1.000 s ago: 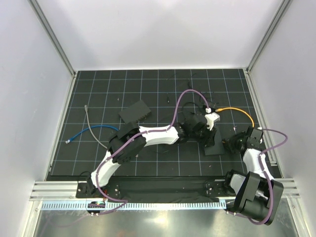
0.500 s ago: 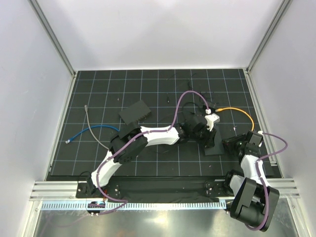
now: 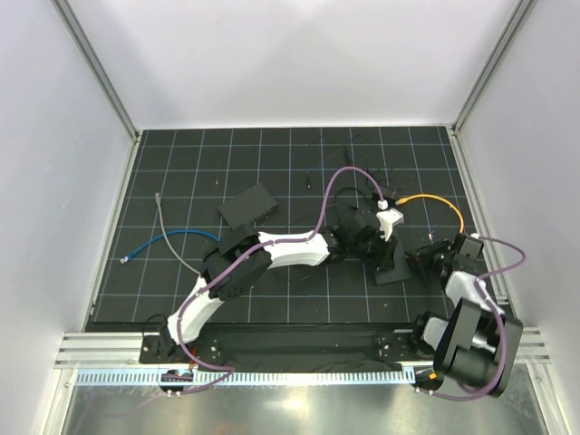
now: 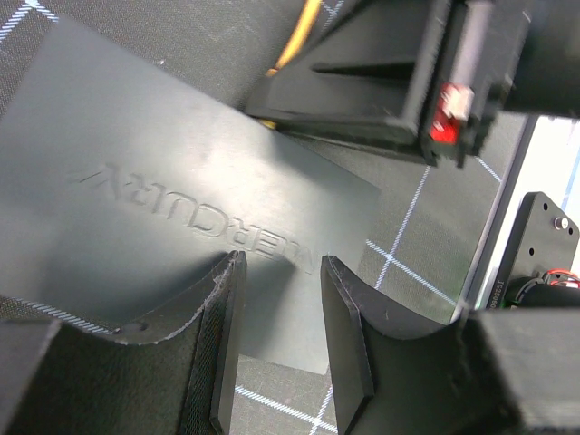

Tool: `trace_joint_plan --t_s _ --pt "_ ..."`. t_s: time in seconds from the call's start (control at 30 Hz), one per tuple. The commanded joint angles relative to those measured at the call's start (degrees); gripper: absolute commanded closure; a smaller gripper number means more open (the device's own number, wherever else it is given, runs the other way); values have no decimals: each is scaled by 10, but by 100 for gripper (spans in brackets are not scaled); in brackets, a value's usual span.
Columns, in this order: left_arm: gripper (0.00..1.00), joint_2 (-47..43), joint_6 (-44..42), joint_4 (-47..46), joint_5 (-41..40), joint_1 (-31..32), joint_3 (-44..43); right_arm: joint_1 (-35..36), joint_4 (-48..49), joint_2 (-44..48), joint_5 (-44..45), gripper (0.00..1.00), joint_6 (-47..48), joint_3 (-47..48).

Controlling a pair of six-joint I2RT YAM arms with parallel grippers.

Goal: Pull the plug from the switch port

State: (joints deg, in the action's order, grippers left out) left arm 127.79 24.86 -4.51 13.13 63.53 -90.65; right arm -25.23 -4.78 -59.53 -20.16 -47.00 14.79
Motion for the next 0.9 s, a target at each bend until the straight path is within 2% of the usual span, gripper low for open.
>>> trace_joint_plan --t_s 0.0,0.17,0.3,0.47,0.6,0.87 --pt "58 10 -2 -13 8 4 -16 0 29 -67 -31 67 34 40" --pt "58 17 2 -10 6 3 -27 0 21 -124 -43 66 72 86" --pt "58 25 5 -8 7 3 -38 -3 -20 -139 -22 57 102 119" --pt "58 28 8 -8 7 3 -43 -43 -20 -129 -58 52 113 91" --pt "58 31 8 -8 8 3 -45 -54 14 -132 -102 53 86 61" --pt "58 31 7 -7 14 3 -45 -82 147 -147 -175 53 29 -6"
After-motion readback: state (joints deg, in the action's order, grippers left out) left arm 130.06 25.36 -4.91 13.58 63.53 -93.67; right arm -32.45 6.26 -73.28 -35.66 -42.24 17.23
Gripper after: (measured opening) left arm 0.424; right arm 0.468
